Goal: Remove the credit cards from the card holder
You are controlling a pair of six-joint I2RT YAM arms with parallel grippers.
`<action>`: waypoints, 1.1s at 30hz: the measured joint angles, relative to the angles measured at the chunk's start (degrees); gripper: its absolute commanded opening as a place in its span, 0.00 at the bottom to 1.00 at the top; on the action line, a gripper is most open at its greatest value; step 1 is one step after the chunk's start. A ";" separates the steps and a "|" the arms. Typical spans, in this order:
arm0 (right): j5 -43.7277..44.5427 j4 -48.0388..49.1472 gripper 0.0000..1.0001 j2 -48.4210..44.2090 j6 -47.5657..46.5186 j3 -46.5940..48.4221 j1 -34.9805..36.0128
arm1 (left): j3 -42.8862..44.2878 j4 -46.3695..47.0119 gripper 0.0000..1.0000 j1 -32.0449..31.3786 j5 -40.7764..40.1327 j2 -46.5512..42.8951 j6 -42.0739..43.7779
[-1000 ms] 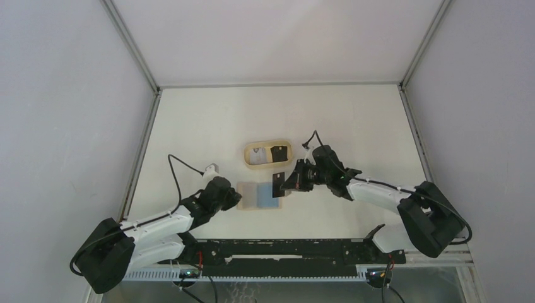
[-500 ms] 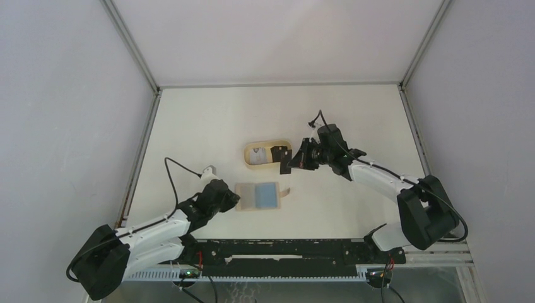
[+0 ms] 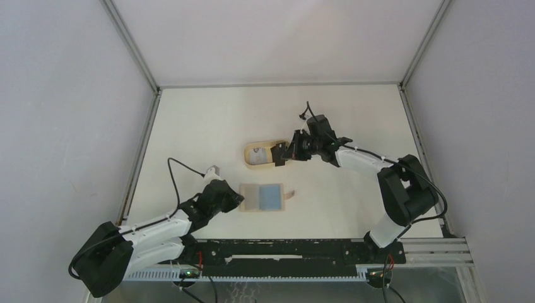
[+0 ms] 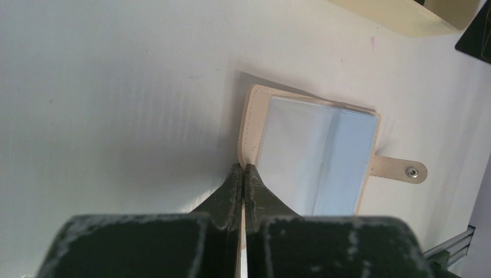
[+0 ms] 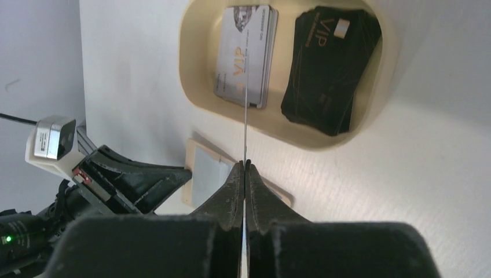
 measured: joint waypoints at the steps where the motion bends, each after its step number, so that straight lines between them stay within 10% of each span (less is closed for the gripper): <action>1: 0.02 -0.04 0.00 0.61 -0.22 0.72 -0.02 | -0.11 0.13 0.00 0.00 0.04 -0.07 -0.02; 26: -0.76 0.15 0.00 13.51 -2.01 8.61 -2.32 | -1.33 -0.90 0.00 0.02 0.00 -2.93 1.33; 33: -0.61 -0.55 0.23 13.57 -2.62 8.81 -2.80 | 3.04 -5.64 0.00 0.26 1.95 -1.79 9.29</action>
